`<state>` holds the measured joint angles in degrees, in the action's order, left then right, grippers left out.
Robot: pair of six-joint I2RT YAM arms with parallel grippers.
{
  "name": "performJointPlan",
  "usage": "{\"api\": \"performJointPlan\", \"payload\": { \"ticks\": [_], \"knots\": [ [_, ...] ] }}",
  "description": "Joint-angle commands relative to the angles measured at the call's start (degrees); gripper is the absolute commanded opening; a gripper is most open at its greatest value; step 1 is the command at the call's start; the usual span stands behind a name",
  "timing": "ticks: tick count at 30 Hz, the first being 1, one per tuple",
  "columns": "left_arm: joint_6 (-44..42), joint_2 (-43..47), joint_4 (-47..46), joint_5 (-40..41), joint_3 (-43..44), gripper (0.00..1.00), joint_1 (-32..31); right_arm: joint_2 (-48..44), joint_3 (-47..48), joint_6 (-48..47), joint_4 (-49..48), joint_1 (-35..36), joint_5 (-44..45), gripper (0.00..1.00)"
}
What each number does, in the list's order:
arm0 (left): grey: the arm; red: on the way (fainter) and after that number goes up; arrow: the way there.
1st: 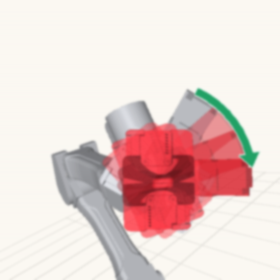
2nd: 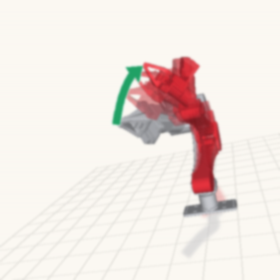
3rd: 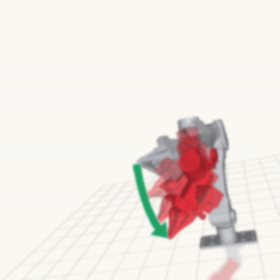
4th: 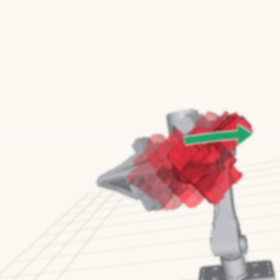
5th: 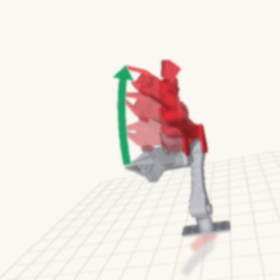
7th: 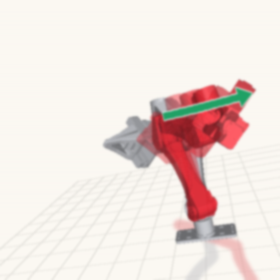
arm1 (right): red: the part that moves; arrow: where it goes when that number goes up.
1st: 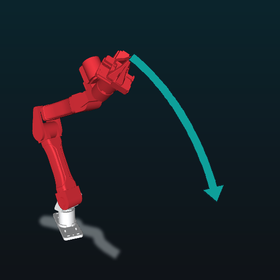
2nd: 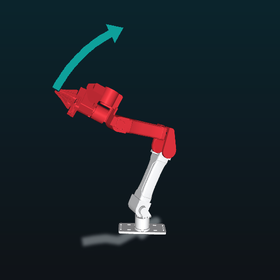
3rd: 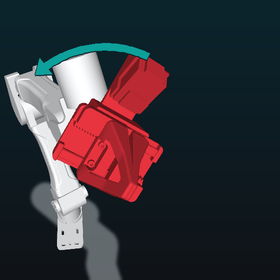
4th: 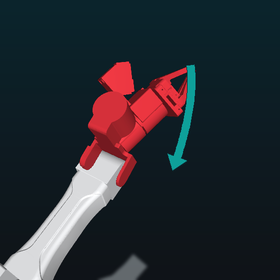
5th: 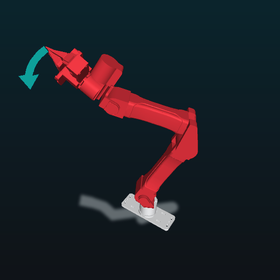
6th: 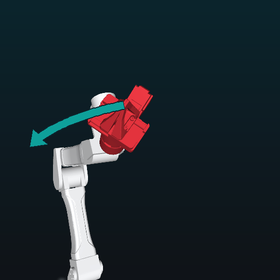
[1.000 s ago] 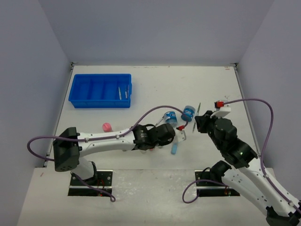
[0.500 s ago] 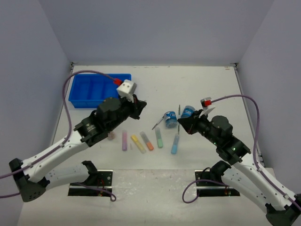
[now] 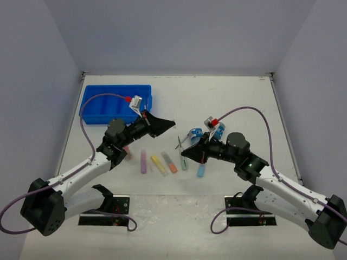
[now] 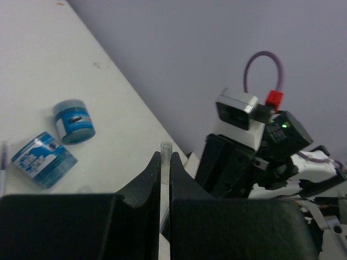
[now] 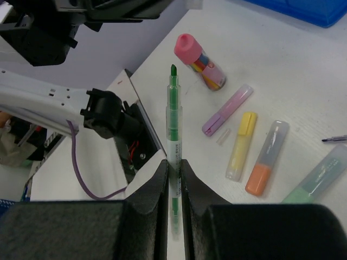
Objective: Sort the stationery into containers
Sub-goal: Close the pen cap on the pen.
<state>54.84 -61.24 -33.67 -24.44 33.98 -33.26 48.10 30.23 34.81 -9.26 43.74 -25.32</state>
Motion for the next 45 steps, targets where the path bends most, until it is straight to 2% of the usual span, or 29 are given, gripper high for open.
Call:
{"api": "performJointPlan", "payload": {
  "ticks": [1, 15, 45],
  "knots": [
    [3.0, 4.2, -14.2, -3.1, -2.1, 0.00, 0.5, 2.9, 3.2, 1.3, -4.3, 1.2, -1.4, 0.00],
    [0.4, 5.4, -14.2, -1.9, -5.8, 0.00, 0.4, 4.9, 6.7, 0.6, -4.8, 3.0, 1.0, 0.00],
    [0.3, 3.4, -15.6, -3.4, -5.7, 0.00, 0.5, 3.9, 8.8, -0.6, -2.0, 2.9, 3.2, 0.00]
  ]
}}
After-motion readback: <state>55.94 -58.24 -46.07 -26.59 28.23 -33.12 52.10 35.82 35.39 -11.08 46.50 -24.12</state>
